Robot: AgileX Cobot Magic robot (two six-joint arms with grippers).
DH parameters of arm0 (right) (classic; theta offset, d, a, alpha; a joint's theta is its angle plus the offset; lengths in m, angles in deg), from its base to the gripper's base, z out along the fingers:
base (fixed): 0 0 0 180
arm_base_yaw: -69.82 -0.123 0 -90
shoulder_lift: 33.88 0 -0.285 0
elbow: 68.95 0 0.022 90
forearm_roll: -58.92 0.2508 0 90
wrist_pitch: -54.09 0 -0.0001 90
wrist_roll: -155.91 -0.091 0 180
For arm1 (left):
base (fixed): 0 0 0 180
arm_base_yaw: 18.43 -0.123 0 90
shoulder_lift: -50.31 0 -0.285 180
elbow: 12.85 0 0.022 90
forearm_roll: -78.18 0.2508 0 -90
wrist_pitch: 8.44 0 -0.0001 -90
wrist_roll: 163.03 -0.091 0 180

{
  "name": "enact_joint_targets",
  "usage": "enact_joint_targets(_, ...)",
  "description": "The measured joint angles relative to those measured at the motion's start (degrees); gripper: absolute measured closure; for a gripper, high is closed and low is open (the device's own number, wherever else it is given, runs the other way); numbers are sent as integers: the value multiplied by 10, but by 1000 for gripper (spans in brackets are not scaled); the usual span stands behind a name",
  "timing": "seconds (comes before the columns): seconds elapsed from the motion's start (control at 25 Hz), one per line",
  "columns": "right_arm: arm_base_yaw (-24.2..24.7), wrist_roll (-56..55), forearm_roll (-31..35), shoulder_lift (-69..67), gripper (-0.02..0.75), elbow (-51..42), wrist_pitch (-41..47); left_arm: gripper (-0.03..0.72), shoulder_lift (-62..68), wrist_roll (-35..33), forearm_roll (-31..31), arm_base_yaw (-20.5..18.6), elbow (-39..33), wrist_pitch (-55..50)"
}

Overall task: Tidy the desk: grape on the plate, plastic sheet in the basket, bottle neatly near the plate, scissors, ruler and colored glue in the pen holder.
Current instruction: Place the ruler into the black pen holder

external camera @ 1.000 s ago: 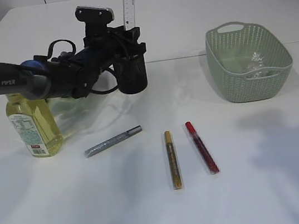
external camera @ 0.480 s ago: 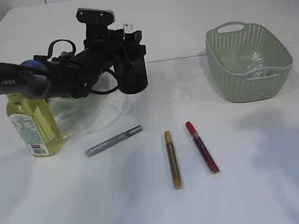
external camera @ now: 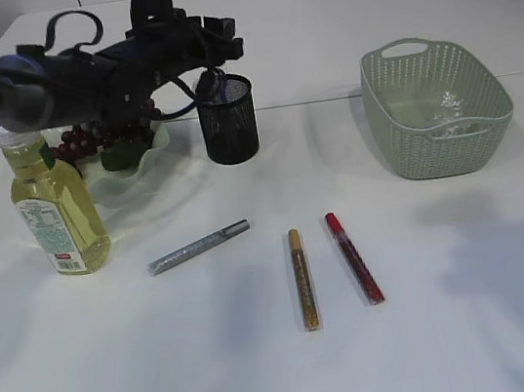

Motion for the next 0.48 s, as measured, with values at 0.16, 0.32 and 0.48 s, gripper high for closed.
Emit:
enact_joint_targets(0.16, 0, 0, 3, 0, 262, 0, -1, 286, -41, 0, 0, 0, 0, -74)
enact_joint_targets(0.32, 0, 0, 6, 0, 262, 0, -1, 286, -87, 0, -2, 5, 0, -178)
enact_joint_targets(0.48, 0, 0, 13, 0, 262, 0, -1, 286, -148, 0, -7, 24, 0, -314)
